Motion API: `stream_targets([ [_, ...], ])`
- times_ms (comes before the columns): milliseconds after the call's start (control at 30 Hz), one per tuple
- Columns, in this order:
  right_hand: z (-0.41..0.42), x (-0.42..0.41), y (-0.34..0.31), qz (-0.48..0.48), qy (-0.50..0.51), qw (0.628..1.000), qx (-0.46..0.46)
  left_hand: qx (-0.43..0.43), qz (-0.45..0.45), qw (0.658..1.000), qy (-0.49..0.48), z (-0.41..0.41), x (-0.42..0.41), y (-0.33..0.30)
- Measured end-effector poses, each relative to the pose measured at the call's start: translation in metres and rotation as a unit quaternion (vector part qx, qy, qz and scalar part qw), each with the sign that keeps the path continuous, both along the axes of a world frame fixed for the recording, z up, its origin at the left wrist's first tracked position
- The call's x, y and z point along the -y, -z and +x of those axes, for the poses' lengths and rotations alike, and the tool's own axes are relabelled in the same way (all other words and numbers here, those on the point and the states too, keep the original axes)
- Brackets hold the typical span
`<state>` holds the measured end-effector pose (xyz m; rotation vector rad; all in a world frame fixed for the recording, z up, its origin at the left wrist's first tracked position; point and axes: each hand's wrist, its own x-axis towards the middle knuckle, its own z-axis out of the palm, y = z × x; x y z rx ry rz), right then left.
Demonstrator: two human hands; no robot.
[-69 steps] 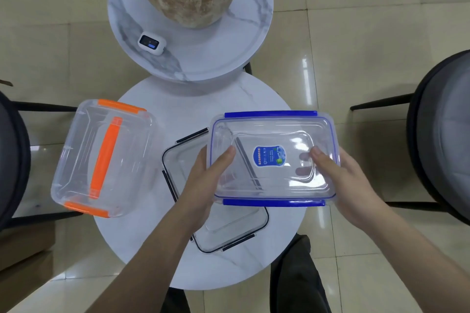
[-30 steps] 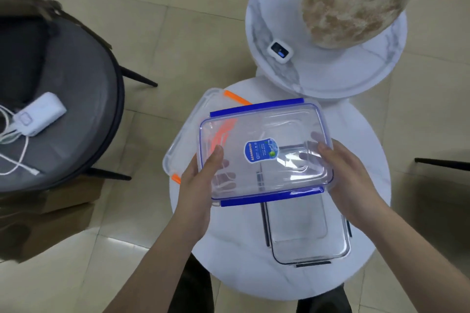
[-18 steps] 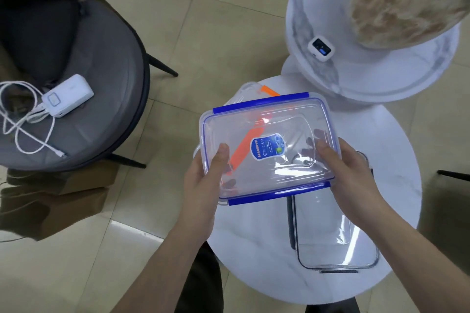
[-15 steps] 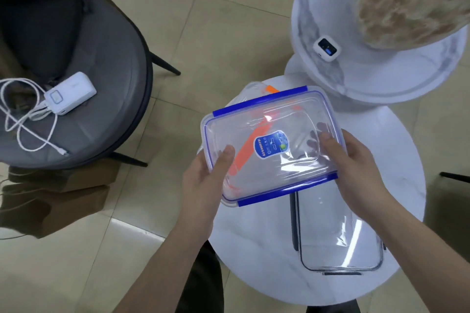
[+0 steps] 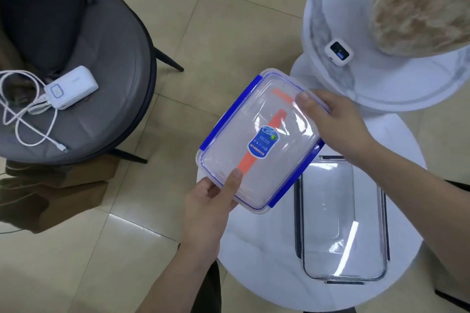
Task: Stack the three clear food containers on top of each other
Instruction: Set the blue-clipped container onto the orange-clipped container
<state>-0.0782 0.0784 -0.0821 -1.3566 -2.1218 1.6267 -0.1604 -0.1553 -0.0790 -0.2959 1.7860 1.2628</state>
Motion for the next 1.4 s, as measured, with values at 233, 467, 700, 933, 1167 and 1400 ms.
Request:
stream_targets([
  [233,0.000,-0.002,0.008,0.001,-0.003,1.000,0.010,-0.019,-0.001,1.000,-0.005,0.006,-0.002,0.001],
  [467,-0.013,-0.009,0.010,0.070,-0.058,0.993,0.075,-0.023,-0.046,0.999,-0.010,0.009,-0.001,0.002],
  [700,-0.016,-0.008,0.013,0.055,-0.060,0.993,0.086,0.007,-0.095,0.994,-0.048,0.011,-0.002,0.003],
  [933,-0.017,-0.008,0.013,0.049,-0.065,0.993,0.082,0.025,-0.068,0.993,-0.088,0.012,-0.003,0.002],
  [1167,-0.014,0.005,0.017,0.035,-0.063,0.995,0.073,0.034,-0.030,0.995,-0.085,0.010,0.008,-0.001],
  [1400,-0.015,0.000,0.014,0.066,-0.090,0.989,0.095,0.056,-0.042,0.994,-0.084,0.004,0.005,0.004],
])
